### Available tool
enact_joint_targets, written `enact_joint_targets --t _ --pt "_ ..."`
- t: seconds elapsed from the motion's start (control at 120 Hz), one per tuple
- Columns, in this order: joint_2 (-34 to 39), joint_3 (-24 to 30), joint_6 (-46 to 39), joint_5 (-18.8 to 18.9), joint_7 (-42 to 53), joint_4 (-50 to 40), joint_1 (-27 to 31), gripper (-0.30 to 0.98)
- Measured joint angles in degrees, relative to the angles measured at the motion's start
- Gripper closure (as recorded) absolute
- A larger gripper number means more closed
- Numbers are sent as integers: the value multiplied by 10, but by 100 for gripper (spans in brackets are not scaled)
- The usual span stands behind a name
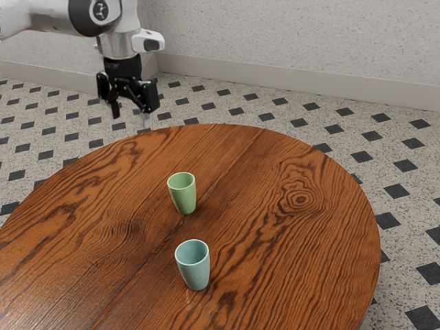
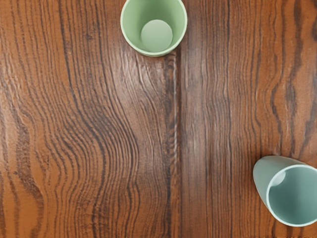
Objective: Place the right cup onto the left cup
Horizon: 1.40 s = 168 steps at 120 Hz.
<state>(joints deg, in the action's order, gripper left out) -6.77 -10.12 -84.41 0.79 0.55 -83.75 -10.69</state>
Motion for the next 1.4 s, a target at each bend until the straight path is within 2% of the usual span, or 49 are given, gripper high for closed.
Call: enact_joint_targets --t 0.1,0.233,0.467,0.667,1.025,1.4 --pt "2 2 -1 -4 -2 -13 -5 0" --pt "9 22 -34 -16 -4 -103 -18 0" --pt "17 39 -134 -26 -8 -225 -58 0" --pt "17 40 -218 -27 -10 -303 -60 0" --pt "16 41 -345 -28 -13 -389 -79 0" --pt "0 41 -404 -36 -15 -415 -79 0"
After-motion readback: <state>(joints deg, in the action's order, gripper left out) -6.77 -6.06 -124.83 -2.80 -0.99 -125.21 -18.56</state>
